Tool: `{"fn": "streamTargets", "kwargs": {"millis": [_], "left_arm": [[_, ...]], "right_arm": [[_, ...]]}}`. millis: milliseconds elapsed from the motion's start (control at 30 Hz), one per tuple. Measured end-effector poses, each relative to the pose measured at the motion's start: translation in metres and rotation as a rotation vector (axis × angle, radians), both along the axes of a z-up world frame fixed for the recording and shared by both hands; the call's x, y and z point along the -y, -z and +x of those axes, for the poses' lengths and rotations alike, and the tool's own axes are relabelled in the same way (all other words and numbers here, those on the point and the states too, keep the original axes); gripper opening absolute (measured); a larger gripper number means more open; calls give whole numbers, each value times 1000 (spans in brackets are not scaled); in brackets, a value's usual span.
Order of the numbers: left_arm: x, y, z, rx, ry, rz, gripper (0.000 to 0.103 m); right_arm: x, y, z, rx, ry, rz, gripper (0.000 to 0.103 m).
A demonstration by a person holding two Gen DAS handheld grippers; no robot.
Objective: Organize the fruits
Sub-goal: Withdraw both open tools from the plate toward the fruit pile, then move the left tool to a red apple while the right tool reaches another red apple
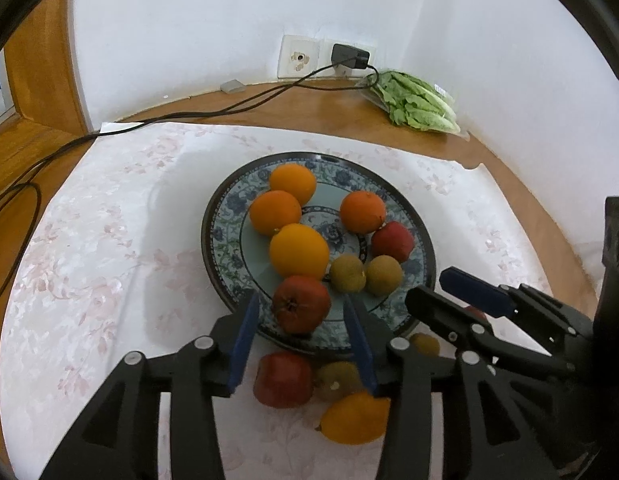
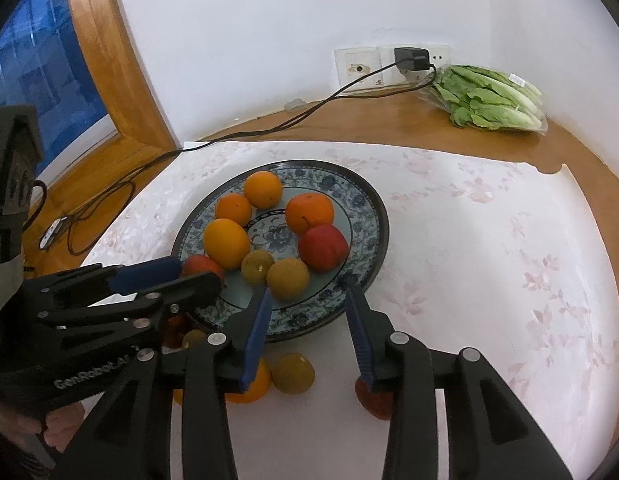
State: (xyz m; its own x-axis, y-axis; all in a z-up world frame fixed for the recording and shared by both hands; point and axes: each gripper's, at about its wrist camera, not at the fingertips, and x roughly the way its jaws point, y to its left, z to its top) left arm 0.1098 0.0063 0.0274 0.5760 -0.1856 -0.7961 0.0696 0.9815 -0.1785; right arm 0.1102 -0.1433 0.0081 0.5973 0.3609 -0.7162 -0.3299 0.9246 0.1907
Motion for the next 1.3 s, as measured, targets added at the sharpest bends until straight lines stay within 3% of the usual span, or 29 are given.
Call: {"fn": "streamTargets", "kwargs": {"millis": [600,1300], "left_arm": [[-12,-12,-30,4,-24,-28,48],[-21,8,-42,-43,-72,-40,48]], "right_arm": [[19,-12,-25,15,26,22,40],[61,-2,-44,-5,123,23,40]]}}
